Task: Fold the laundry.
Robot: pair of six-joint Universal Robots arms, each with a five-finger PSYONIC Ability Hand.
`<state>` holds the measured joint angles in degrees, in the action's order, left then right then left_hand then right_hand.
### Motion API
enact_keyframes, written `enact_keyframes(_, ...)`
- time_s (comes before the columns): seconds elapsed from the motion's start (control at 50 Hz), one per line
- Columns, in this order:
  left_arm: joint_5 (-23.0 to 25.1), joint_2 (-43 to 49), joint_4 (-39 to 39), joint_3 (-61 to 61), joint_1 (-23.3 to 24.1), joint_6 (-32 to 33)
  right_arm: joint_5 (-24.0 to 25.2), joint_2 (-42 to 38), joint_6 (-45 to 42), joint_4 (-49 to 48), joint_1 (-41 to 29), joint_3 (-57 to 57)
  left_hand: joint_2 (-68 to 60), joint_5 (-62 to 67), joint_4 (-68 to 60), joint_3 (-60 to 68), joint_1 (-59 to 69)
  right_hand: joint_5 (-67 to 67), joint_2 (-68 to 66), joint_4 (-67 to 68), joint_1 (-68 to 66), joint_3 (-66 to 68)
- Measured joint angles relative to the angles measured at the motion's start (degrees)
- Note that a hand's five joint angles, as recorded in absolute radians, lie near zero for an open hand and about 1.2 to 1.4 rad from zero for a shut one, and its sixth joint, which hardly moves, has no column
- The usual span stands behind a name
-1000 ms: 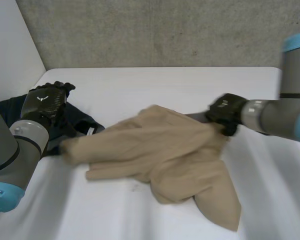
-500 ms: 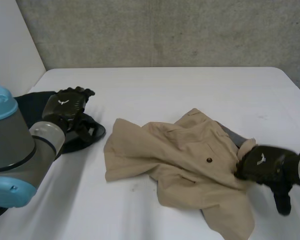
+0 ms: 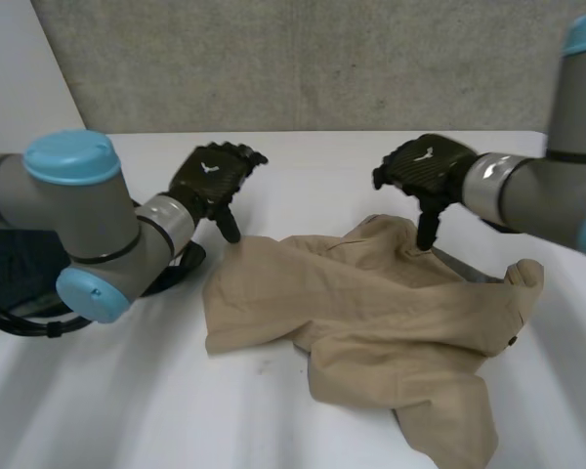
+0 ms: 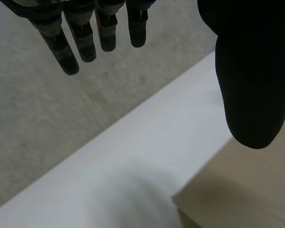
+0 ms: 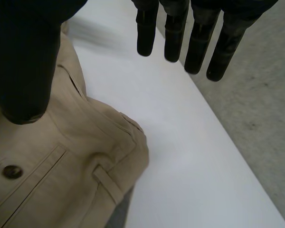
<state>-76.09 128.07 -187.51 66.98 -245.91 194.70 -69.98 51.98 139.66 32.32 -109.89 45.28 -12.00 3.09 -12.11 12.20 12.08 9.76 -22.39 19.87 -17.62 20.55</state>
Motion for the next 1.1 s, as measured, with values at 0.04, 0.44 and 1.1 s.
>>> enact_keyframes(0.04,0.8,1.7,0.6,-0.7,0.4,0.1,-0.4,-4.7,0.1,-0.2,-1.1,-4.0,0.0,0.0,0.0,0.0,0.0,-3.1,4.7,-3.1,2.7,-3.8)
enact_keyframes(0.44,1.3,7.0,5.3,-0.5,0.9,5.5,-1.0,-26.3,0.0,-4.0,-2.4,-20.4,-43.8,42.3,-43.7,43.4,45.9,4.0,-2.7,4.3,-4.4,4.2)
enact_keyframes(1.1,-13.2,-18.3,-25.1,-1.4,2.5,6.0,-10.7,-3.6,10.5,-31.2,-2.4,-26.3,-56.5,53.0,-56.5,56.1,53.1,46.9,-45.1,48.2,-38.0,46.6)
